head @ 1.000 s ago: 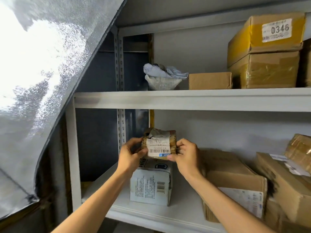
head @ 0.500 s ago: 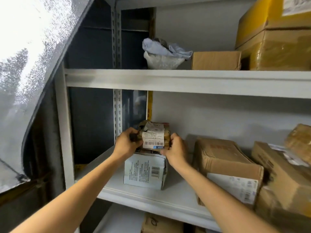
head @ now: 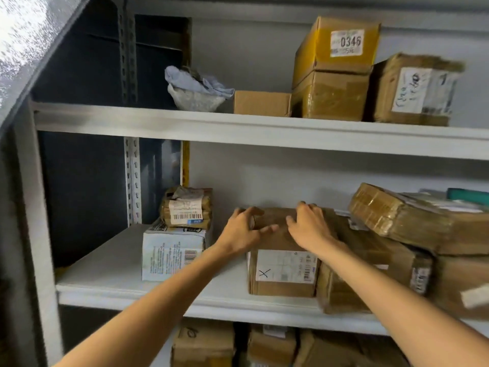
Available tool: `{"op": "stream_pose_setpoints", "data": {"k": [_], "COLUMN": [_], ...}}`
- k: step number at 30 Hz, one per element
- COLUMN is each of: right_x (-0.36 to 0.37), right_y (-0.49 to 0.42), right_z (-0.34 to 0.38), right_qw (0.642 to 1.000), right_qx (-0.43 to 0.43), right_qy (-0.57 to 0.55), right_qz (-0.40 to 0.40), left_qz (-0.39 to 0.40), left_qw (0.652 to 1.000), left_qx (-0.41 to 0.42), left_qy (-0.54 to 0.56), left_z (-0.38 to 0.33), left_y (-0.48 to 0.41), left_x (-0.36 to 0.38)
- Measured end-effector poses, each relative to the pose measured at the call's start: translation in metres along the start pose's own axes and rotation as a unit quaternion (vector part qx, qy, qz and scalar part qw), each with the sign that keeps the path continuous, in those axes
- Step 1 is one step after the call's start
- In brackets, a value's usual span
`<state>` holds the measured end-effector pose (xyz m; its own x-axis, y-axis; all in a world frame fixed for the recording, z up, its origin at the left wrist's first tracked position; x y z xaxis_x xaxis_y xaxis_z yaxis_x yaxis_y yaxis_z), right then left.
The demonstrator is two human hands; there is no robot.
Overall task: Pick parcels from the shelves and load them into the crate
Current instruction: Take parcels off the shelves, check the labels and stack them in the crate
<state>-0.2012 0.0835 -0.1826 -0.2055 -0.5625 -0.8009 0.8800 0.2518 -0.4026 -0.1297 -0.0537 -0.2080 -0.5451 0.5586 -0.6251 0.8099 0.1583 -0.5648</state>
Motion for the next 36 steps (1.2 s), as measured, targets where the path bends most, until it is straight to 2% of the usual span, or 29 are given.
{"op": "stream_pose_setpoints", "data": {"k": [2,5,15,17,21,24,26,30,33,36], "right_x": [0.007,0.02,0.026,0.032,0.054,0.064,0.065,0.047,0.019,0.014], "right_y": [0.003,0.007,0.013,0.017,0.029,0.03,0.028,0.02,0.017,0.028], "right_z": [-0.021,-0.037,-0.019,-0.03,-0.044,-0.045,-0.043,-0.037,-0.031,-0.017], "right_qw": [0.998,0.992,0.984,0.967,0.9,0.875,0.871,0.856,0.825,0.811], "right_qx": [0.032,0.053,0.061,0.114,0.226,0.261,0.262,0.244,0.228,0.22], "right_qy": [-0.014,-0.039,-0.143,-0.206,-0.344,-0.37,-0.375,-0.429,-0.503,-0.512], "right_qz": [0.054,0.112,0.092,0.097,0.145,0.171,0.18,0.153,0.118,0.175], "left_qz": [0.033,0.01,-0.073,-0.074,-0.073,-0.055,-0.029,-0.021,-0.019,0.008], "left_qw": [0.999,0.999,0.995,0.991,0.97,0.93,0.915,0.912,0.92,0.924], "left_qx": [0.012,0.027,0.002,0.0,-0.051,-0.127,-0.138,-0.098,-0.03,-0.001], "left_qy": [-0.009,-0.017,0.073,0.113,0.225,0.342,0.377,0.399,0.391,0.382], "left_z": [-0.001,0.0,0.023,0.026,0.035,0.043,0.04,0.028,0.009,-0.006], "left_y": [0.0,0.003,0.029,0.032,0.036,0.04,0.04,0.034,0.022,0.02], "left_x": [0.017,0.018,-0.019,-0.018,-0.004,0.01,0.014,-0.005,-0.033,-0.04]}}
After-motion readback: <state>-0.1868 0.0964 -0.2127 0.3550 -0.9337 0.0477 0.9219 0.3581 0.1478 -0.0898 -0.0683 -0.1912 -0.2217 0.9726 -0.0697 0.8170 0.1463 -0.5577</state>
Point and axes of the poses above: each hand's wrist, its own y-axis away from the middle knuckle, its own x-axis out of the palm, z = x × y, the point moved 10 cm from there along -y, towards the middle knuckle, and after that the axes turned 10 degrees about x, right-handed, at the moved point
